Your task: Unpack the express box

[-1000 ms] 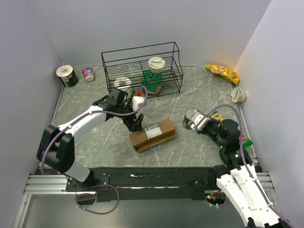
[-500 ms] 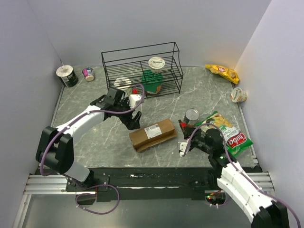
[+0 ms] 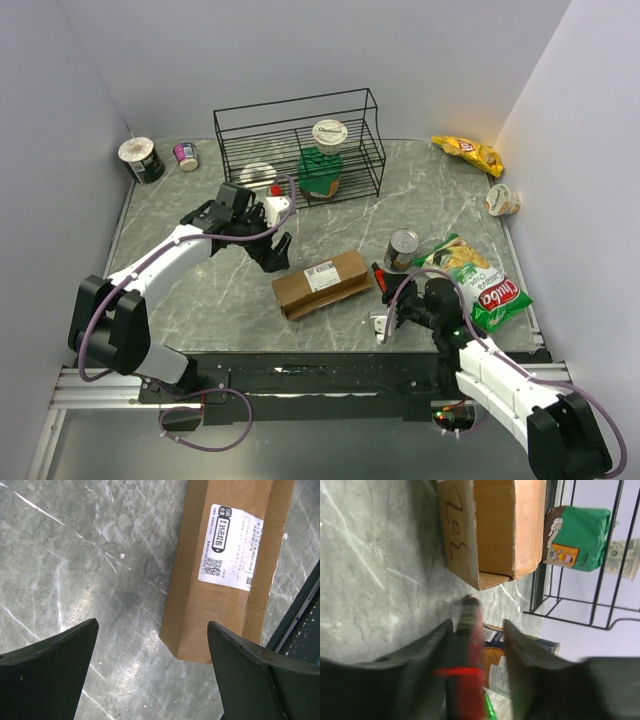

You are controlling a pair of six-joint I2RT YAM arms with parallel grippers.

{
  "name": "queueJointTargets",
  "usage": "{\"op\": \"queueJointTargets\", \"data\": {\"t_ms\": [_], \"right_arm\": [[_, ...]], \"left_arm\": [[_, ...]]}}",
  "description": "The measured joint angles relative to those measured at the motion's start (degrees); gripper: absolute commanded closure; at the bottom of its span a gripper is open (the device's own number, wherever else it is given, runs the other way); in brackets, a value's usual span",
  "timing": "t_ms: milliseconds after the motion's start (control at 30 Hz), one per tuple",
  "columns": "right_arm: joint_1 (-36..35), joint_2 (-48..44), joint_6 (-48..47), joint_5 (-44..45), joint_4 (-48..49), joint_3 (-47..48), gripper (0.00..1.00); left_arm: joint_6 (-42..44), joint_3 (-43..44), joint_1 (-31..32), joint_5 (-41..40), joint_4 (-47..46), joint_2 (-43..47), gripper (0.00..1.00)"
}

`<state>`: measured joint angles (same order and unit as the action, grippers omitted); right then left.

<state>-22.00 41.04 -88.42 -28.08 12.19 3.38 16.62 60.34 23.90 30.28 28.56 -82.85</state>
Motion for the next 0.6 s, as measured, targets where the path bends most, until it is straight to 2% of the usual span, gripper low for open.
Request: {"op": "queueJointTargets", "data": {"t_ms": [100,200,400,500,600], "right_arm": [[0.0,-2.8,-0.92,0.52,-3.48,0.04,0.3],[0.0,-9.22,-0.76,0.74,-11.5,0.81,0.23],[-0.04,-22.12,2.75,-3.04,-33.57,9.27,0.21],[-1.14,-22.29,7.17,-5.77,-39.04,15.28,0.22],[-3.54,-16.13,12.44,-7.08,-42.12,20.87,0.22]], "left_arm": [[0.0,0.02,-0.04,1.07,0.22,-0.02,0.04],[-0.11,0.68,0.13,2.73,0.63,-0.5,0.03],[-0.37,2.58,2.25,4.59,0.85,-3.52,0.03],[-0.5,2.71,4.07,4.92,0.87,-5.07,0.04],[-1.92,3.61,5.49,3.45,0.59,-7.96,0.04]]}}
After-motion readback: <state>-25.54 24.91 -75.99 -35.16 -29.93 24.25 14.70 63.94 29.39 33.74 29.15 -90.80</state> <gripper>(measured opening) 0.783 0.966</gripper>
